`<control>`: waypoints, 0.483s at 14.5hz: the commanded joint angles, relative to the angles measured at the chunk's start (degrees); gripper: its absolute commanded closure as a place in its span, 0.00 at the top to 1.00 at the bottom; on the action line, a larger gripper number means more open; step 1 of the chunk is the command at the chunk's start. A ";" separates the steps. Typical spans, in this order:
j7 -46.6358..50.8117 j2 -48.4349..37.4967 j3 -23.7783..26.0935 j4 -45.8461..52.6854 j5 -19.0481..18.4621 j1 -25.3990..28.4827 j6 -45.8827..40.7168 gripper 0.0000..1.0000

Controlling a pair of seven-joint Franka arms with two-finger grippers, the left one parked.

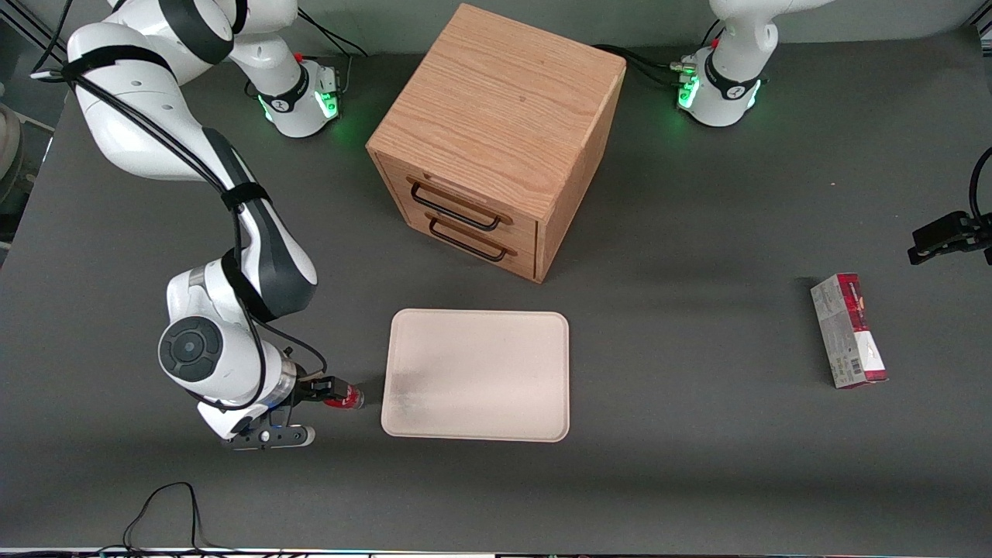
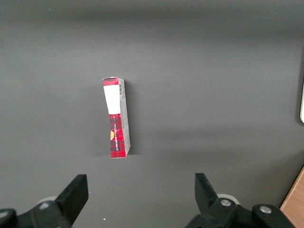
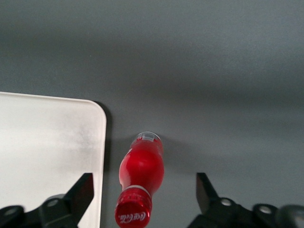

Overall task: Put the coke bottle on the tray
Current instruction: 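Close the right gripper around the red bottle and lift it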

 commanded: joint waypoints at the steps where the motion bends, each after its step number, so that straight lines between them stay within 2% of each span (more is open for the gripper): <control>1: 1.14 -1.12 -0.27 -4.06 -0.78 0.20 3.14 0.88; 4: 1.23 -1.30 -0.27 -4.60 -0.78 0.20 2.89 0.87; 5: 1.23 -1.30 -0.18 -4.68 -0.78 0.20 2.62 0.83; 7: 1.31 -1.39 -0.27 -4.69 -0.78 0.20 2.35 0.66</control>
